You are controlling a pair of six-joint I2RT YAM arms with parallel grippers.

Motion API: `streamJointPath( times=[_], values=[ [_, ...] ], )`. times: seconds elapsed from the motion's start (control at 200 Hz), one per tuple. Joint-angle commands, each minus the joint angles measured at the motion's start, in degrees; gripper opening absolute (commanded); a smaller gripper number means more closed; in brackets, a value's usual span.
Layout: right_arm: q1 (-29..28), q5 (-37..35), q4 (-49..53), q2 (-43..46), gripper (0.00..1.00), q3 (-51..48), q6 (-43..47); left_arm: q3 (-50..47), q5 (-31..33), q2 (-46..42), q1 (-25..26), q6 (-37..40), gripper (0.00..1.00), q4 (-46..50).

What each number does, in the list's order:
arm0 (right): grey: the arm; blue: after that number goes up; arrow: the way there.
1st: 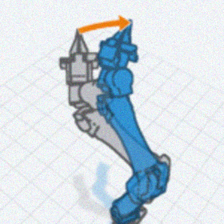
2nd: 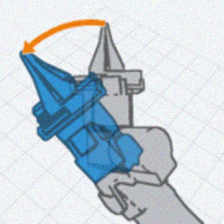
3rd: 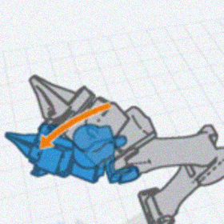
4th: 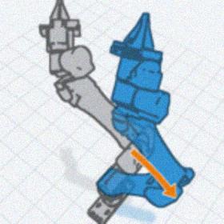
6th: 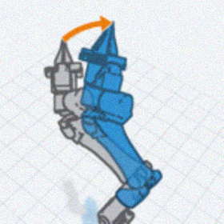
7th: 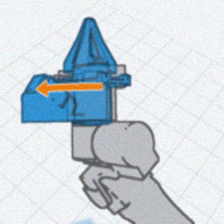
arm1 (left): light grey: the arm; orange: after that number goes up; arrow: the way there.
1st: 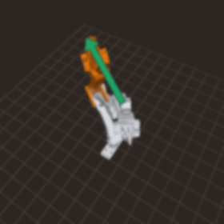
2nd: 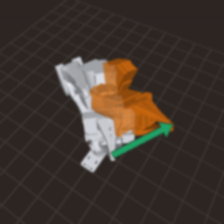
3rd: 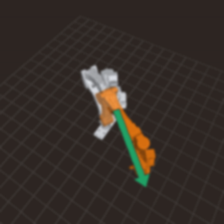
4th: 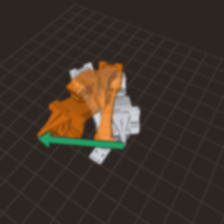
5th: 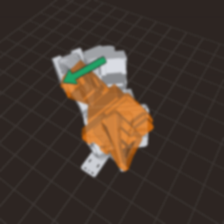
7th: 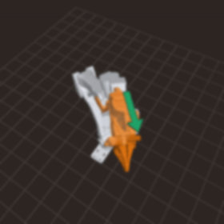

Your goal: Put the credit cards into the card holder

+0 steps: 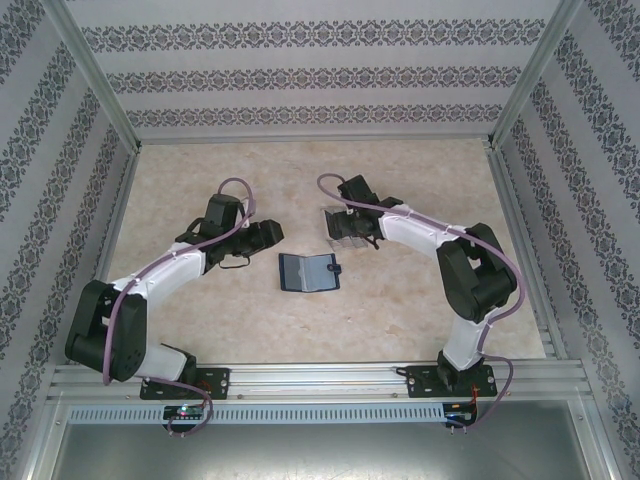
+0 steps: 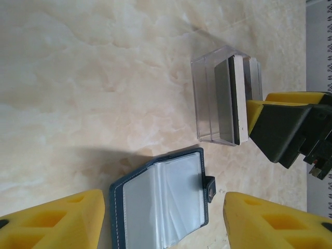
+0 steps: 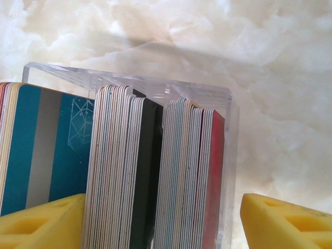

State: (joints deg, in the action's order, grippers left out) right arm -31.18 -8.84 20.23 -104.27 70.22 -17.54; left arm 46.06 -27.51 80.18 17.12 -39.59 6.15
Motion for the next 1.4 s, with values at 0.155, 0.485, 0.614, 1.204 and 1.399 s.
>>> streamJointPath(
  times=[0.155, 0.485, 0.614, 1.204, 1.399],
  values=[
    [-4.53, -18.13, 6.17, -0.25, 0.67, 4.14, 4.91, -0.90, 1.67, -1.72, -0.71, 2.68, 0.63, 2.36],
    [-4.91, -17.26, 7.08, -0.85, 0.27, 4.75, 5.82, -0.58, 0.55, 0.13, -0.69, 2.93, 0.63, 1.58],
    [-4.93, -15.59, 7.22, -1.15, 0.13, 5.22, 6.05, -0.35, -0.74, 0.43, -0.76, 2.86, 0.63, 1.83],
    [-1.71, -1.22, 6.55, 6.68, 0.00, 2.73, 3.72, -1.56, -4.42, 1.83, -0.69, 5.28, 0.62, 6.86],
    [-1.12, -1.54, 8.17, 4.97, 0.00, 3.23, 4.81, -2.56, -6.00, 3.40, -0.74, 5.28, 0.61, 6.30]
  ],
)
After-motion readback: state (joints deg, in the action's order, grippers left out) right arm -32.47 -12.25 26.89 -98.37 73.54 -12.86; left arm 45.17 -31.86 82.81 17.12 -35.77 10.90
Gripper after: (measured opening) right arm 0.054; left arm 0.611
